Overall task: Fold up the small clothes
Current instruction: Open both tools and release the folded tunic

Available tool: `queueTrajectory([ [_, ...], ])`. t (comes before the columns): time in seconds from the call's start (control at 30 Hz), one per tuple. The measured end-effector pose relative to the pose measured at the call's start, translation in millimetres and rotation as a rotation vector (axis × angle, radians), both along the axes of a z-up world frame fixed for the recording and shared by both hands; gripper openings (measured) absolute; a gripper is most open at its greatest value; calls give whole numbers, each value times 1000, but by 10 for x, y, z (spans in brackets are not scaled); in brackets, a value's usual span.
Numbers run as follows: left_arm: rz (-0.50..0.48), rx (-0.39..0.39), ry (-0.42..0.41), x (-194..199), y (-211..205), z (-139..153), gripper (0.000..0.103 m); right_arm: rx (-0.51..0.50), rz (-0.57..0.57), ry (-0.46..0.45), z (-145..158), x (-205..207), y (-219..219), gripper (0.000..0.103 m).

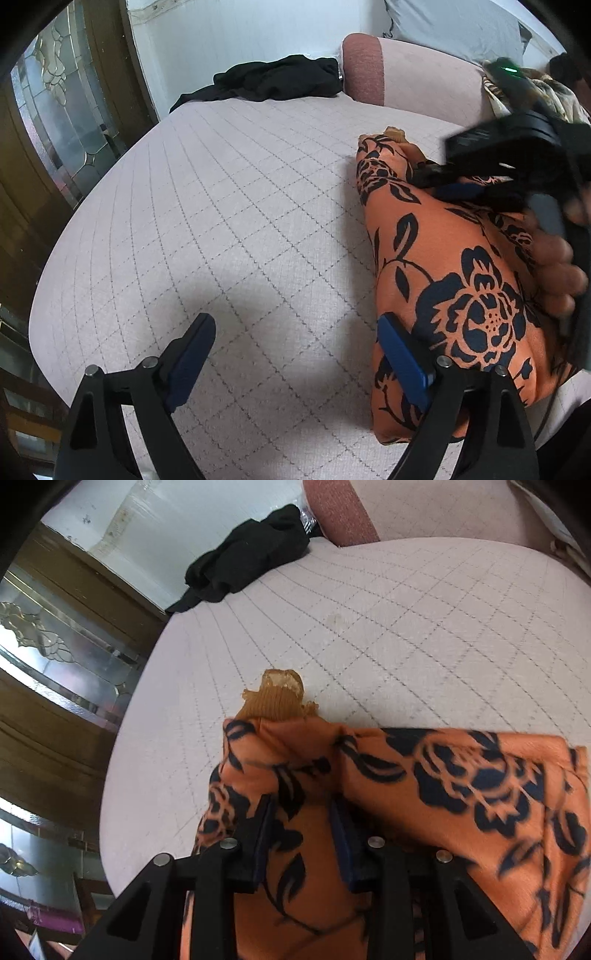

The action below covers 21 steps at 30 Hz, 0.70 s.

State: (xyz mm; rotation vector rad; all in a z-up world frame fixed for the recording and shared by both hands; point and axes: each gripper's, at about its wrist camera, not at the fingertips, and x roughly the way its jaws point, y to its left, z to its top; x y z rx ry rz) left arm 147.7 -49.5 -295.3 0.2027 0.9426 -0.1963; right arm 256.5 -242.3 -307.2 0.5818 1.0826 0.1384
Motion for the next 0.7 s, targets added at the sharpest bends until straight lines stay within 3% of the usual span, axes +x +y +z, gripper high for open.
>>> queueTrajectory([
  [0.23,-2,40,-57,-180,-18,212,90,-126,-77,-129,521,-1027,-315,34],
  [0.47,21,57,-205,-684,-24,826,90,-268,-166,-242,1106,-2238,-573,36],
  [0.5,21,61,-229,-759,-31,934,90,-270,-184,-267,1182,-2427,-594,38],
  [0.57,24,65,-283,-912,-48,1178,91,-263,-209,-310,1284,-2667,-612,75],
  [0.7,36,53,-352,-1164,-37,1650,95,-305,-228,-381,1514,-3005,-490,75],
])
